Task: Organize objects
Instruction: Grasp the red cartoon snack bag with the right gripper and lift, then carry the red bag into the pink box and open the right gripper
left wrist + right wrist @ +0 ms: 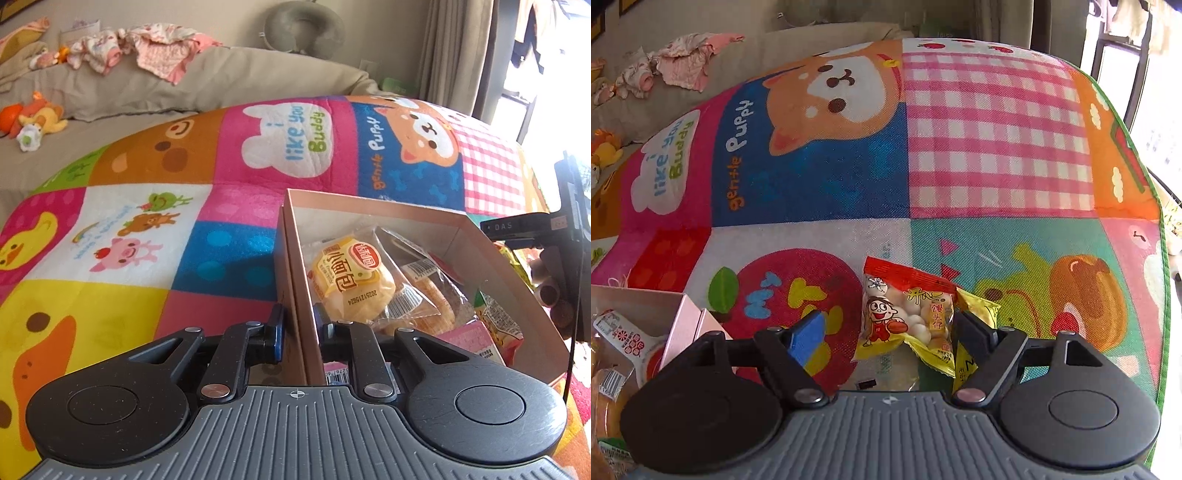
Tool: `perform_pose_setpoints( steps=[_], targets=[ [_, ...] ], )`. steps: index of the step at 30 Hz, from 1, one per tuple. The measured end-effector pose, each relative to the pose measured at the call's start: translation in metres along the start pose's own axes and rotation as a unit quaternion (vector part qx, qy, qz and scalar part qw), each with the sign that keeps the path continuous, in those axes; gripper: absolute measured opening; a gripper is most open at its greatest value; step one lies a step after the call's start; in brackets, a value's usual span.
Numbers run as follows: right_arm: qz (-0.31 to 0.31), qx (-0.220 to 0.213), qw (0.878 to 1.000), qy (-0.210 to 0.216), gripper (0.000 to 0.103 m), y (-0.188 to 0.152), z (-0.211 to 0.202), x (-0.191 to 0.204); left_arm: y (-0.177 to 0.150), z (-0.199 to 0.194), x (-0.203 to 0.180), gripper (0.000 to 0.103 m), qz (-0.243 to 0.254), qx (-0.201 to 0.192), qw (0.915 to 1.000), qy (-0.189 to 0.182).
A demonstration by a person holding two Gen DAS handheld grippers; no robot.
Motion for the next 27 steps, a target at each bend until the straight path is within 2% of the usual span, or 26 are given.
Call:
perform_pose_setpoints(
  steps=[3,5,6,11,15,20,27],
  targets=[
    [-0.002,0.001,1.000,-0.003,0.081,0.011,0.011,0.001,0.000,0.000,0.002,0.019,-0.009,0.001,0.9999,-0.007],
    [-0.016,0.007,1.000,-0.009,0.069,0.012,0.016,0.004,0.000,0.000,0.002,0.019,-0.011,0.001,0.9999,-0.008],
    [-0.025,0.008,0.999,-0.019,0.057,0.011,0.015,0.005,0.000,0.000,0.002,0.019,-0.012,0.000,0.9999,-0.008],
    [-0.041,-0.010,0.999,-0.008,0.055,0.003,-0.013,0.004,0.001,0.001,0.003,0.019,-0.019,0.001,0.9998,-0.010],
    [-0.049,-0.032,0.998,0.020,0.055,-0.011,-0.059,0.001,0.000,0.000,0.003,0.018,-0.025,0.002,0.9997,-0.007],
    [-0.060,-0.040,0.996,0.054,0.055,-0.050,-0.121,0.000,0.000,0.000,0.001,0.018,-0.026,0.002,0.9997,0.000],
    [-0.069,-0.006,0.994,0.086,0.055,-0.139,-0.174,0.000,-0.005,0.001,-0.001,0.016,-0.024,0.016,0.9995,0.015]
  ],
)
Point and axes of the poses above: each gripper's, at about its wrist camera, not at the fingertips, and z roughly the way its jaws point, x to its left, y to its top, the point moved 7 cm from there along z, roughly the way its jaws point, and after that the axes turned 8 degrees about x, right-handed, at the moved point
